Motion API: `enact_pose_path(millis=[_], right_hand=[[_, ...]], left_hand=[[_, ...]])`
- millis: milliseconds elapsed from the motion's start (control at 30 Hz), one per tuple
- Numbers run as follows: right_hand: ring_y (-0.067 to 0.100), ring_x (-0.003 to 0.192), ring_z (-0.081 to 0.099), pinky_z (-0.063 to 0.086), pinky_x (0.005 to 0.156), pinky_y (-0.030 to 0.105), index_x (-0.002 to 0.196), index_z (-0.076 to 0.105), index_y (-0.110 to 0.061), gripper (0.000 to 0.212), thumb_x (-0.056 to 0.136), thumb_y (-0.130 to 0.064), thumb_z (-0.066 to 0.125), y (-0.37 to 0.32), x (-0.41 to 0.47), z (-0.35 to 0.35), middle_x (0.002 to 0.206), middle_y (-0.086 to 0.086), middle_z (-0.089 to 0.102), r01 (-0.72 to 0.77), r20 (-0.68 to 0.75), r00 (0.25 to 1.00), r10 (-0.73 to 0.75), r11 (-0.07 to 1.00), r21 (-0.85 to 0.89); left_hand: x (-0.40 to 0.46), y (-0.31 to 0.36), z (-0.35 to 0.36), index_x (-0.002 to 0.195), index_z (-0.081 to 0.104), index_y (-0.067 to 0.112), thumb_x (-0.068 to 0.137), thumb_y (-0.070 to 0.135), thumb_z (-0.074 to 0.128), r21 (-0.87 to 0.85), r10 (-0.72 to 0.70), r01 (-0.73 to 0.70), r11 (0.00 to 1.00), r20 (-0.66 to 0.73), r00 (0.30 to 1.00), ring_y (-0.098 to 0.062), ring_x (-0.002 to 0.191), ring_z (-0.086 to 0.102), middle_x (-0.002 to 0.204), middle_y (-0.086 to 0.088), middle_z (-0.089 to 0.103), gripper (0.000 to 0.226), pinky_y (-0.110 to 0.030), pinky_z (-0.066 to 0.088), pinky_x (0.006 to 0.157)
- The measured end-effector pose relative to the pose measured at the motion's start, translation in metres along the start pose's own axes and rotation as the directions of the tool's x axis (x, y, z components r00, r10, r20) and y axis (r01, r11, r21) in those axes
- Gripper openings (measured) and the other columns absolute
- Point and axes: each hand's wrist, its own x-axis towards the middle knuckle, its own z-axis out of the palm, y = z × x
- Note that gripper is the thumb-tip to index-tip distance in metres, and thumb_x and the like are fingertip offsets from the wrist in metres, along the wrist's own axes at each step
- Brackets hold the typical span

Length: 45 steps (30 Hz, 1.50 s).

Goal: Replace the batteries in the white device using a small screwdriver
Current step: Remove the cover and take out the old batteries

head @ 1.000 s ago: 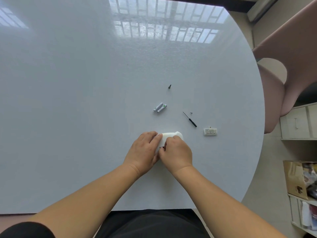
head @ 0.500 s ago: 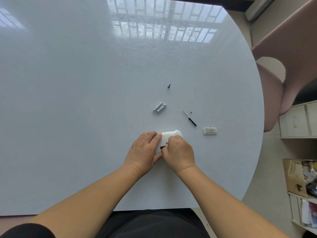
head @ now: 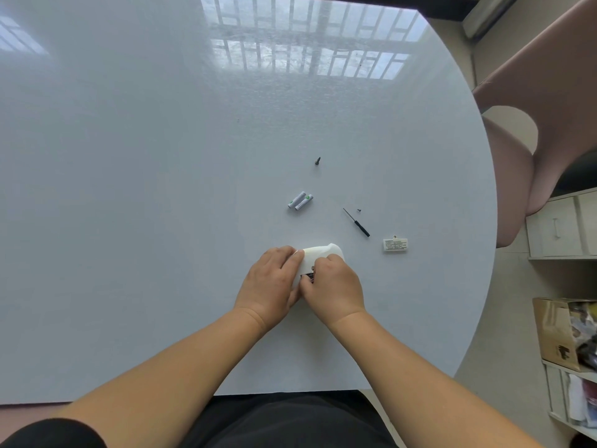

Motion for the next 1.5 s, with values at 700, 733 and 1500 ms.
enact_pose_path(millis=[700,733,1500], right_hand=[[0.033,0.062,0.052,0.033,0.05,0.031,0.078,0.055,-0.006,0.013,0.077,-0.016,0.062,0.005,-0.01,0.0,0.08,0.011,0.056,0.171,-0.134,0.978,-0.163,0.984,0.055],[0.033,0.06,0.051,0.034,0.048,0.03,0.077,0.056,-0.006,0.011,0.076,-0.015,0.063,0.005,-0.011,-0.001,0.081,0.011,0.056,0.193,-0.143,0.972,-0.184,0.98,0.049],[0.033,0.063,0.052,0.046,0.046,0.037,0.089,0.065,-0.009,0.01,0.081,-0.004,0.066,0.038,0.004,-0.014,0.092,0.012,0.057,0.549,0.067,0.835,-0.546,0.836,-0.019]], left_hand=[[-0.001,0.002,0.0,0.127,0.054,0.007,0.082,0.029,0.065,0.004,-0.006,0.006,1.0,-0.028,1.0,-0.029,0.109,0.054,0.122,-0.008,0.058,0.052,-0.037,0.047,0.094],[-0.001,0.002,0.001,0.127,0.054,0.007,0.081,0.029,0.066,0.004,-0.007,0.007,1.0,-0.023,1.0,-0.029,0.108,0.054,0.122,-0.008,0.058,0.052,-0.037,0.047,0.094],[0.001,0.003,0.0,0.124,0.053,0.011,0.076,0.032,0.074,0.009,0.007,-0.007,1.0,-0.004,1.0,-0.028,0.107,0.055,0.122,-0.005,0.057,0.056,-0.038,0.049,0.092]])
